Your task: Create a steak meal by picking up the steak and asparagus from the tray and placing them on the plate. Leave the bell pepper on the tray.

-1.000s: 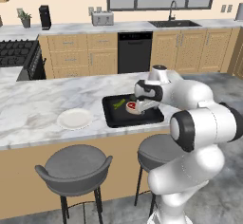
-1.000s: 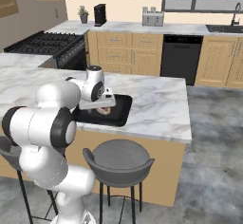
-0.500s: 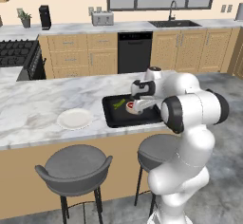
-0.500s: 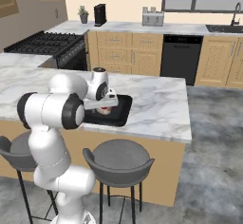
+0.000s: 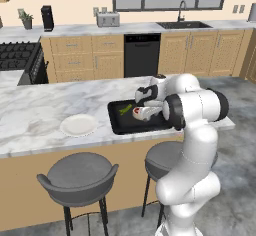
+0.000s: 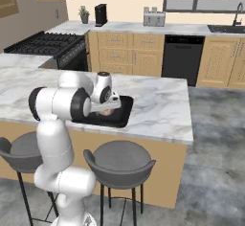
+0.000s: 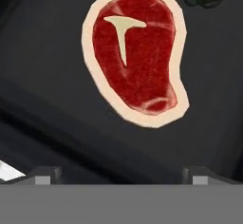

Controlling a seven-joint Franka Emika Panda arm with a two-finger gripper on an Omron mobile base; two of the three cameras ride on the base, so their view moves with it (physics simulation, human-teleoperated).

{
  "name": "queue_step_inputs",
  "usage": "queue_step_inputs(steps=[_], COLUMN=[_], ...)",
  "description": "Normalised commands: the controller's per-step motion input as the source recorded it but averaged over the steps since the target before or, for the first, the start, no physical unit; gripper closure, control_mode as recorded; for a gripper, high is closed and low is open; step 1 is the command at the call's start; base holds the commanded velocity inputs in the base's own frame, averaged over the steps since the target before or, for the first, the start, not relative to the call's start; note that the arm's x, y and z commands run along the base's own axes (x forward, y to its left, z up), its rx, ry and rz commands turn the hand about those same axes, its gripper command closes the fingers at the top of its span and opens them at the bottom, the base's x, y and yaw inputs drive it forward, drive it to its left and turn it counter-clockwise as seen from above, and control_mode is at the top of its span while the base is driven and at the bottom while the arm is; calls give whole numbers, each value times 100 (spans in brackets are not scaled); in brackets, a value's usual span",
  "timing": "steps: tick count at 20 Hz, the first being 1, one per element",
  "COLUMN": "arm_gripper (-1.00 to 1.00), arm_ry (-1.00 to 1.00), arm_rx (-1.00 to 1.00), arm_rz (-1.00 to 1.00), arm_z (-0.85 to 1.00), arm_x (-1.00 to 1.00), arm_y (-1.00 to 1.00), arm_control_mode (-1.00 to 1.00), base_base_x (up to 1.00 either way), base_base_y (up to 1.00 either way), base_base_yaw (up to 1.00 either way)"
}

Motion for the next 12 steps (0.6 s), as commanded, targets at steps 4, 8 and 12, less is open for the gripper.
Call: queue_step_inputs(steps=[4, 8, 12], arm_gripper=[-100, -100, -100], arm_ry=[0, 0, 0], arm_rx=[0, 0, 0], arm_rz=[4, 4, 5], arm_z=[-23, -18, -14], arm_x=[41, 41, 36], arm_y=[0, 0, 0], arm_control_mode=[-100, -100, -100], base_base_x=[0, 0, 0], base_base_y=[0, 0, 0], base_base_yaw=[0, 0, 0])
